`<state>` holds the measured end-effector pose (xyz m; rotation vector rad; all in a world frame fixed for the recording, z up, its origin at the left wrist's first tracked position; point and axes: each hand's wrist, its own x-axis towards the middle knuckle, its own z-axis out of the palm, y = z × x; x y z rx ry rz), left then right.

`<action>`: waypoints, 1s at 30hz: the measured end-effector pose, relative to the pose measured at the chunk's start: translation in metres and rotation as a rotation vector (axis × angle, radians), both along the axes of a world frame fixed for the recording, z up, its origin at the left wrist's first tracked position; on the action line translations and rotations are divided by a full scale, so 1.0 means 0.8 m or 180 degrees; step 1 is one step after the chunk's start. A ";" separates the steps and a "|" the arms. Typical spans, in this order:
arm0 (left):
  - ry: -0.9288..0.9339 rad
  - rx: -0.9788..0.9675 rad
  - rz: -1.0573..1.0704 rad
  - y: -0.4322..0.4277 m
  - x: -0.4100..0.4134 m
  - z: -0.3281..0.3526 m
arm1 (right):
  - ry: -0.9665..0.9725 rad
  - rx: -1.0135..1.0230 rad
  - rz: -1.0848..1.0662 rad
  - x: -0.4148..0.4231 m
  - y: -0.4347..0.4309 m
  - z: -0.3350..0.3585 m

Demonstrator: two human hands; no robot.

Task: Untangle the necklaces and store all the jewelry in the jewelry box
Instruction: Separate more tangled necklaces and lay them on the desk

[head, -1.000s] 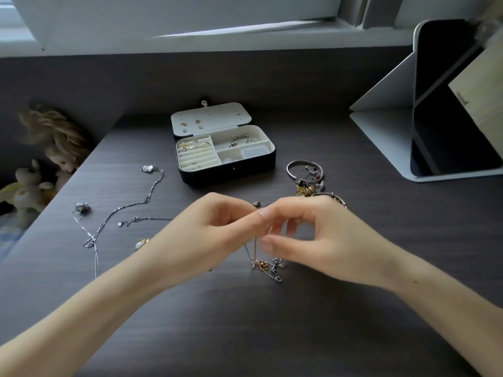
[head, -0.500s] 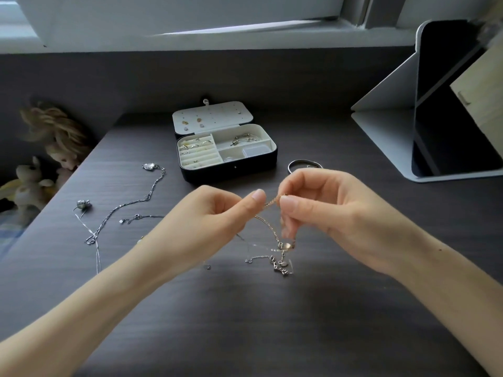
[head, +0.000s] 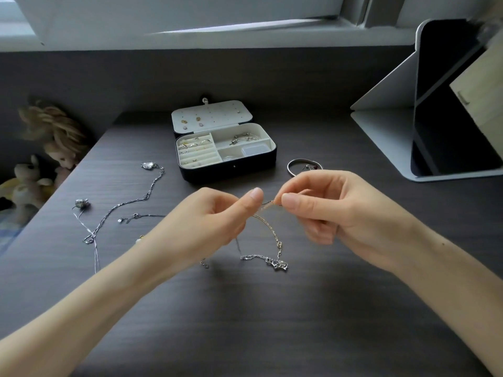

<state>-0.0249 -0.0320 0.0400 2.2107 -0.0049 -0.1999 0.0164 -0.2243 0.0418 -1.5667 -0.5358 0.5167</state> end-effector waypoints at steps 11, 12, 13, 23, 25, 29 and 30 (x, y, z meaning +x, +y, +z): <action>0.0905 -0.0589 0.0019 -0.001 0.006 0.006 | -0.0243 -0.0150 0.0608 0.008 -0.018 0.013; 0.0939 -0.0605 -0.0001 0.000 0.007 0.006 | -0.0286 -0.0249 0.0789 0.007 -0.020 0.015; 0.0968 -0.0639 -0.0022 0.000 0.008 0.006 | -0.0297 -0.0402 0.0959 0.007 -0.022 0.016; 0.1112 -0.0889 -0.0294 0.004 0.011 0.002 | -0.0735 -0.1696 0.1933 -0.006 -0.016 0.005; 0.1100 -0.0863 -0.0343 0.003 0.011 0.000 | -0.0754 -0.1535 0.1946 -0.007 -0.017 0.010; 0.1079 -0.0834 -0.0513 0.005 0.013 -0.003 | -0.0578 -0.0474 0.1502 -0.004 -0.022 0.025; 0.1074 -0.0809 -0.0561 0.005 0.013 -0.004 | -0.0598 -0.0188 0.1279 -0.003 -0.021 0.029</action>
